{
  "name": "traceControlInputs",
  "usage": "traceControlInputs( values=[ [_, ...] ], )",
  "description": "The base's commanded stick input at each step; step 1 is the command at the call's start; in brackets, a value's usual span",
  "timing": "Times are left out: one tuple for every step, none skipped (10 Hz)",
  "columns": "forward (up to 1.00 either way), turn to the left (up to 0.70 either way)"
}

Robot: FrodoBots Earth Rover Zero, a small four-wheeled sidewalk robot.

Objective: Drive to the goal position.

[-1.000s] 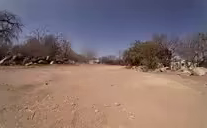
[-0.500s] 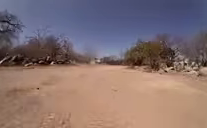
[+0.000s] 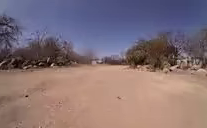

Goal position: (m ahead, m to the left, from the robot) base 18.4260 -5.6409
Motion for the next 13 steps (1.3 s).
traceControlInputs(
  values=[
    [1.00,0.00],
    [1.00,0.00],
    [1.00,0.00],
    [1.00,0.00],
    [1.00,0.00],
    [1.00,0.00],
    [1.00,0.00],
    [1.00,0.00],
    [1.00,0.00],
    [1.00,0.00],
    [1.00,0.00],
    [1.00,0.00],
    [1.00,0.00]
  ],
)
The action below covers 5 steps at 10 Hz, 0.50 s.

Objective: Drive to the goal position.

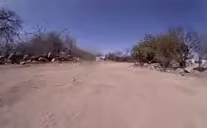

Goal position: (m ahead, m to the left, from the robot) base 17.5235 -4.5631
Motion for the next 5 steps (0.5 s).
traceControlInputs(
  values=[
    [1.00,0.00],
    [1.00,0.00],
    [1.00,0.00],
    [1.00,-0.27],
    [1.00,-0.27]
  ],
)
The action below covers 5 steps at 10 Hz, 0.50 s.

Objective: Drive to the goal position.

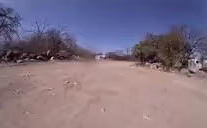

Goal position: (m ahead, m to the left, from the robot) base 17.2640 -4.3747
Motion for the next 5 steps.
traceControlInputs(
  values=[
    [1.00,-0.27],
    [1.00,-0.27],
    [1.00,-0.27],
    [1.00,0.00],
    [1.00,0.00]
  ],
)
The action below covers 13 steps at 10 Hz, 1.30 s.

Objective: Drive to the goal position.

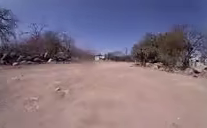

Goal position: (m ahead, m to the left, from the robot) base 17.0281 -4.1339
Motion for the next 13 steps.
traceControlInputs(
  values=[
    [1.00,0.00],
    [1.00,0.00],
    [1.00,0.00],
    [1.00,0.00],
    [1.00,0.00],
    [1.00,0.00],
    [1.00,0.00],
    [1.00,0.00],
    [1.00,0.00],
    [1.00,0.00],
    [1.00,0.00],
    [1.00,0.00],
    [1.00,0.00]
  ],
)
